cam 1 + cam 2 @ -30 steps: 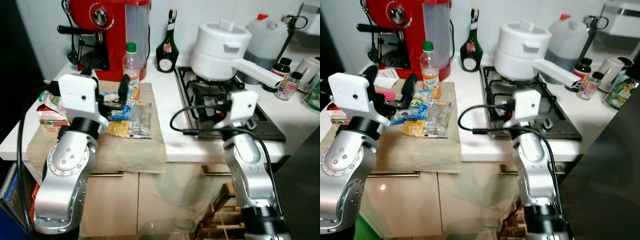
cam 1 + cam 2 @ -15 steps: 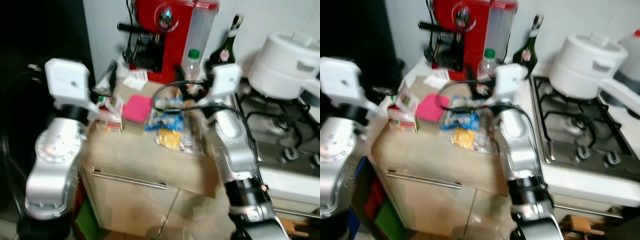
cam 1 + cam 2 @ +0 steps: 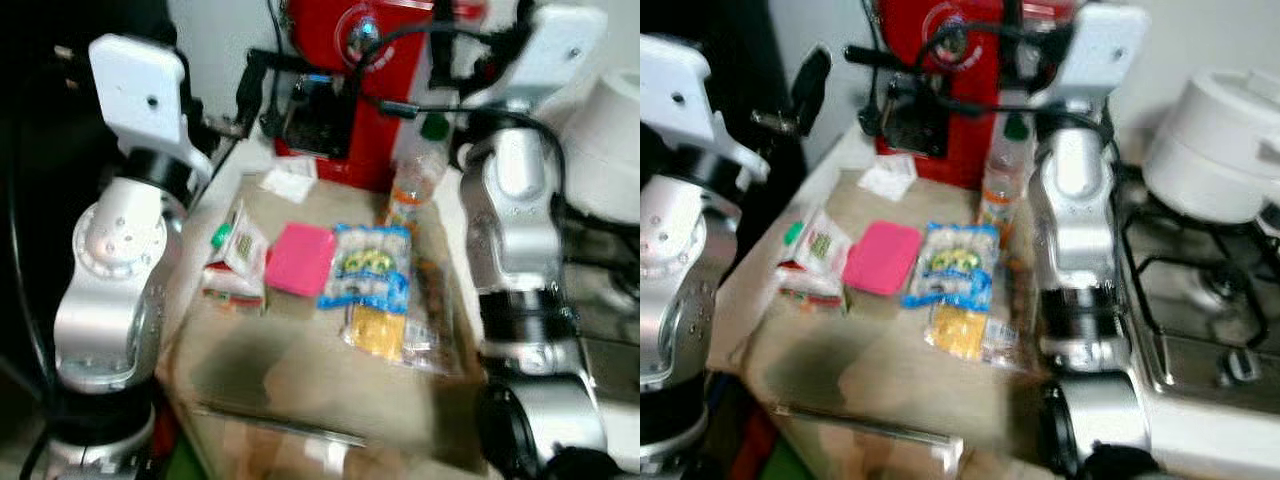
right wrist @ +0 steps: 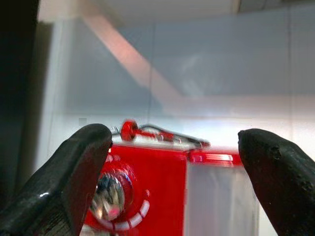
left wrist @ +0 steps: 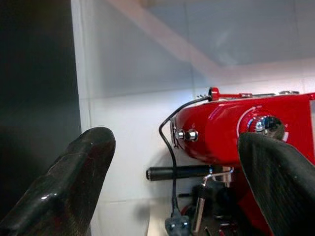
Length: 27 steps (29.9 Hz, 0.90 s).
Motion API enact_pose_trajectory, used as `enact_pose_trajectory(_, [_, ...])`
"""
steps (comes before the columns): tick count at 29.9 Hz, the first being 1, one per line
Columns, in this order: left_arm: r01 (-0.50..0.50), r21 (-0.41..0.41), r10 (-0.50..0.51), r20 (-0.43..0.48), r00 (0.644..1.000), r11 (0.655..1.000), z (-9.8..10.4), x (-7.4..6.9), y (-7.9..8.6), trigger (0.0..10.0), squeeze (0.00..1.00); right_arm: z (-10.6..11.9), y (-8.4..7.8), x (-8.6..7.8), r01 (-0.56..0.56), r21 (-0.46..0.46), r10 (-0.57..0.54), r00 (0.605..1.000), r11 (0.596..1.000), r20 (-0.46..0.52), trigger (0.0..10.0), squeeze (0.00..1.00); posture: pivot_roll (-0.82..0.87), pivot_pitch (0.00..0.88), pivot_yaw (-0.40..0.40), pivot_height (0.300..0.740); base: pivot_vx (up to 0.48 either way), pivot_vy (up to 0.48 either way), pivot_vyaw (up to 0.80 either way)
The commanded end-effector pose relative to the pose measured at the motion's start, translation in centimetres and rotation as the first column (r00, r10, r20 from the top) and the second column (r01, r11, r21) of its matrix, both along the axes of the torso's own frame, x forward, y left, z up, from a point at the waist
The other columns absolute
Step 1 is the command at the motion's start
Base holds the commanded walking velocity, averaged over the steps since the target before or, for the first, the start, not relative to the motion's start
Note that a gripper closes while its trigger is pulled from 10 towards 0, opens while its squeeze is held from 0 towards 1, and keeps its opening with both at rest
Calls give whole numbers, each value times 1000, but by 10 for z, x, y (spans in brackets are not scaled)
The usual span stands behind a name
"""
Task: Restocking fridge
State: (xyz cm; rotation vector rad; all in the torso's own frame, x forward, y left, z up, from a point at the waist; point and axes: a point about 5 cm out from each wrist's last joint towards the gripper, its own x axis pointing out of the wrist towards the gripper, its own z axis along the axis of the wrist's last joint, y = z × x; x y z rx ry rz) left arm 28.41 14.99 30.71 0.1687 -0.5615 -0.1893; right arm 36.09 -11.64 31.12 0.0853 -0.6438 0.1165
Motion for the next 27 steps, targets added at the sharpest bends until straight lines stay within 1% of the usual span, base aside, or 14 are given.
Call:
enact_pose_trajectory(1, [50,4,-50,-17,999,999,0,0,-8,10000,0,-3,-13,7,35,43,-32,998,998,-50,10000,0,69,0,-37,740,0,0,0])
enact_pose_trajectory(3, [56,3,-56,-24,998,998,-1,0,-8,10000,0,-7,-15,12,47,52,-42,995,998,-92,10000,0,72,0,-38,740,0,0,0])
enact_pose_trajectory(7, [59,2,-59,-28,998,998,-1,0,-7,10000,0,-9,-18,14,75,44,-70,991,996,-111,10000,0,73,0,-38,740,0,0,0])
enact_pose_trajectory(10, [60,-1,-60,-33,998,998,-1,0,-6,10000,0,-13,-18,17,79,35,-73,986,996,-152,10000,0,71,0,-37,740,0,0,0])
enact_pose_trajectory(11, [61,-6,-61,-38,997,998,-2,0,-6,10000,0,-21,-15,22,44,38,-35,975,998,-220,10000,0,71,0,-37,740,0,0,0])
enact_pose_trajectory(12, [61,-6,-61,-38,997,998,-2,0,-6,10000,0,-21,-15,22,44,38,-35,975,998,-220,10000,0,71,0,-37,740,0,0,0])
enact_pose_trajectory(13, [63,-11,-63,-42,997,998,-2,1,-6,10000,0,-25,-11,26,5,33,4,965,999,-262,10000,0,70,0,-39,740,0,0,0])
enact_pose_trajectory(15, [64,-14,-64,-43,997,998,-2,1,-6,10000,0,-26,-11,27,-9,28,16,963,1000,-268,10000,0,70,0,-40,740,0,0,0])
enact_pose_trajectory(18, [141,10,-140,-54,989,990,-3,-1,-9,10000,0,-26,-9,31,-62,20,65,946,998,-317,10000,0,72,0,-44,740,0,0,0])
enact_pose_trajectory(20, [217,29,-214,-73,974,976,-4,-4,-13,10000,0,-26,-10,31,-71,8,69,940,997,-334,10000,0,75,0,-47,740,0,0,0])
enact_pose_trajectory(21, [217,29,-214,-73,974,976,-4,-4,-13,10000,0,-26,-10,31,-71,8,69,940,997,-334,10000,0,75,0,-47,740,0,0,0])
enact_pose_trajectory(22, [250,43,-246,-84,966,967,-5,-6,-15,10000,0,-26,-11,31,-73,-1,69,936,997,-344,10000,0,76,0,-47,740,0,0,0])
enact_pose_trajectory(25, [394,55,-381,-163,910,918,-13,-12,-24,10000,0,-26,-13,30,-91,-21,76,923,996,-377,10000,0,70,0,-43,740,0,0,0])
enact_pose_trajectory(27, [445,39,-430,-199,881,895,-18,-14,-27,10000,0,-28,-12,29,-104,-32,83,913,994,-399,10000,0,68,0,-41,740,0,0,0])
